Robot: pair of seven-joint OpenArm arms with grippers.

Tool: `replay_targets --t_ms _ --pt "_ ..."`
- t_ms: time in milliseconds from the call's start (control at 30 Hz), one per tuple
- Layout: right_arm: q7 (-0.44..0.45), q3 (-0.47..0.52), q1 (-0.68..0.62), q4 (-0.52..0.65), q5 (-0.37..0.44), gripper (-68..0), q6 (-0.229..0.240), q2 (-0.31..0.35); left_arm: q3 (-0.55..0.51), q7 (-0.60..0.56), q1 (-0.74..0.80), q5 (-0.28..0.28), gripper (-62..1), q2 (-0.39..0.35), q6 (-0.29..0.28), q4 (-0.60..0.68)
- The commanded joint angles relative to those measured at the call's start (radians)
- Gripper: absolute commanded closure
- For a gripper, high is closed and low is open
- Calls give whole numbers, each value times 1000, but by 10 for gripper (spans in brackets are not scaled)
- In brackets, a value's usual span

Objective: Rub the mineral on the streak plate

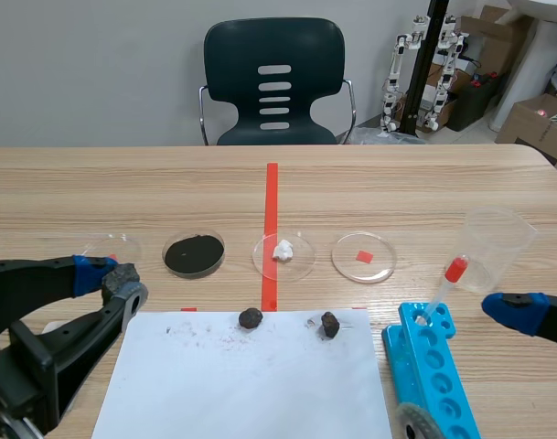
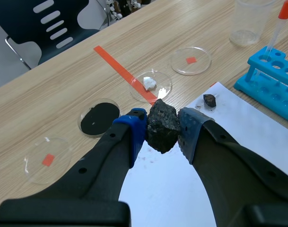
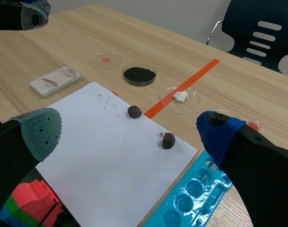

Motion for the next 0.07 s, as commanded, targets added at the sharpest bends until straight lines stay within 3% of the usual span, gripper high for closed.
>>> replay_targets --t_ms 0,33 --pt "15 3 9 21 4 -591 0 0 0 -18 8 -7 -90 5 5 8" --pt "15 3 9 21 4 -591 0 0 0 -18 8 -7 -90 5 5 8"
